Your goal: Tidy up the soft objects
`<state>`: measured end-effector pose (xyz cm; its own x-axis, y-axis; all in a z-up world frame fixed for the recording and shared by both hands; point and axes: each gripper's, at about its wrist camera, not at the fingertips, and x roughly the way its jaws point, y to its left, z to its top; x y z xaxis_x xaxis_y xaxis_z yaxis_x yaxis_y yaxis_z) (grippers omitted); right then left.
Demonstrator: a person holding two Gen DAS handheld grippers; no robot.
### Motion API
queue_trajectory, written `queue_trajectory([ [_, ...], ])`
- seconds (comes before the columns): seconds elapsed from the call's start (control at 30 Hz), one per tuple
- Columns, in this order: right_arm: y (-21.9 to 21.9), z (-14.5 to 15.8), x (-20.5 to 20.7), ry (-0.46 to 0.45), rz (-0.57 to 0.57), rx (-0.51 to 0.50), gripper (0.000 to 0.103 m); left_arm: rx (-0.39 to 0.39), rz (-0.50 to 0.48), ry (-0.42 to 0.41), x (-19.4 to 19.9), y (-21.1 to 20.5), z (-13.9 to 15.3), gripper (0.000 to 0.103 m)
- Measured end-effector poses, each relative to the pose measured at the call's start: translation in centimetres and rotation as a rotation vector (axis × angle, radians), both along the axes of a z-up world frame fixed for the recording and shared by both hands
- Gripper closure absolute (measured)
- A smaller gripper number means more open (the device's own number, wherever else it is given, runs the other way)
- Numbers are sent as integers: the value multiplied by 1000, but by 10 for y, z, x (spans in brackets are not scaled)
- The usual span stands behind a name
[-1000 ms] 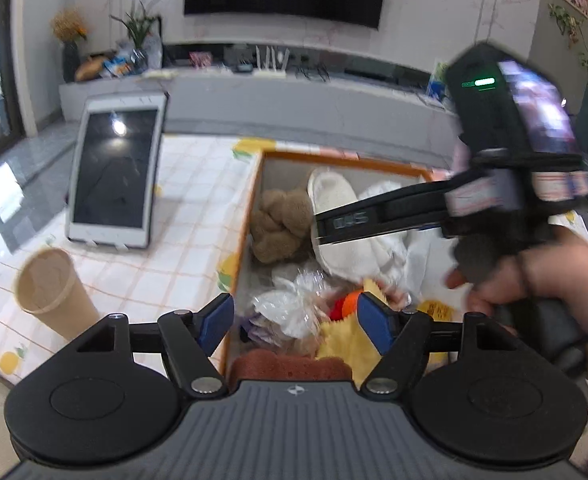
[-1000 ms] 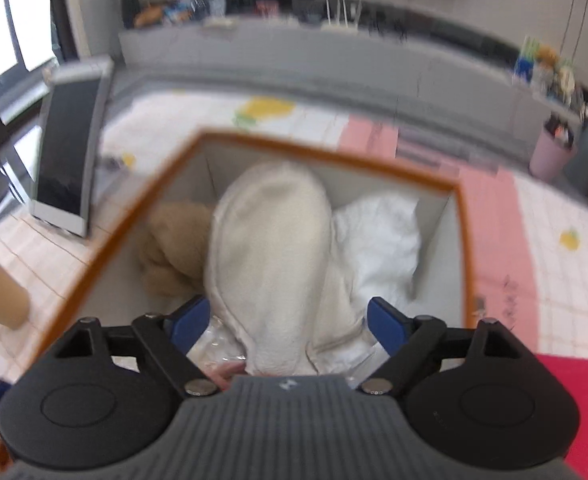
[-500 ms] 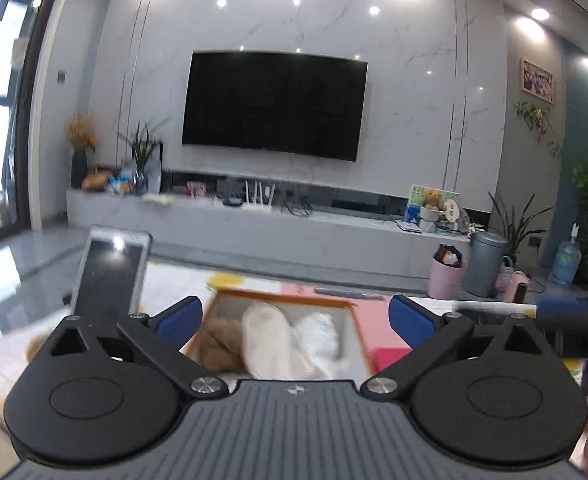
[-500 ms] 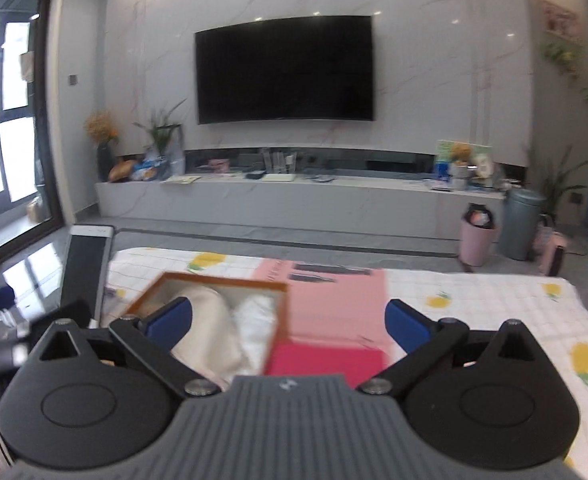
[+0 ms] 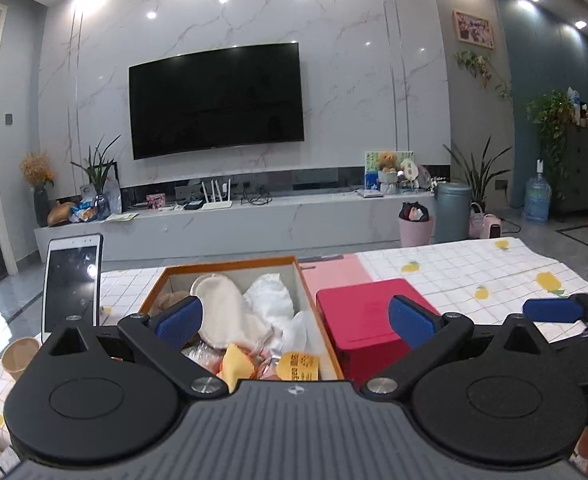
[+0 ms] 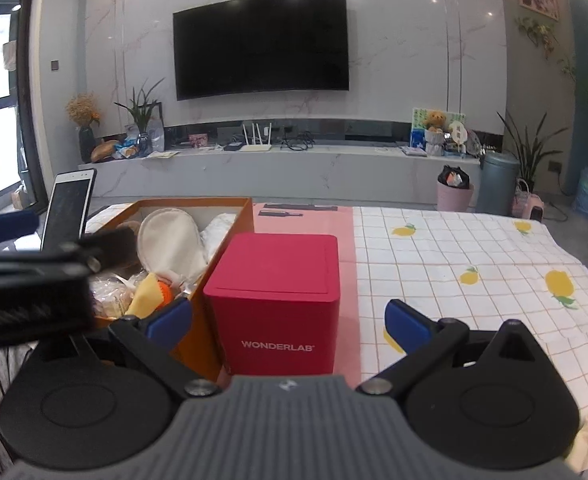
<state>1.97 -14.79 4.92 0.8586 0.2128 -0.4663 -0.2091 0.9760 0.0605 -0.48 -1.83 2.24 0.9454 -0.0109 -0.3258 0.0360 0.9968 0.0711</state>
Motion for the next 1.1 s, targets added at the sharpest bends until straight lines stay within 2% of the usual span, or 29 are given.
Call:
queue_trajectory([
  [0.53, -4, -10, -2, -9, 10, -9, 3, -48, 8, 57, 0, 5, -10, 0],
  [1.1, -3, -13, -3, 14, 7, -11, 3, -51, 7, 59, -2, 1, -12, 0],
])
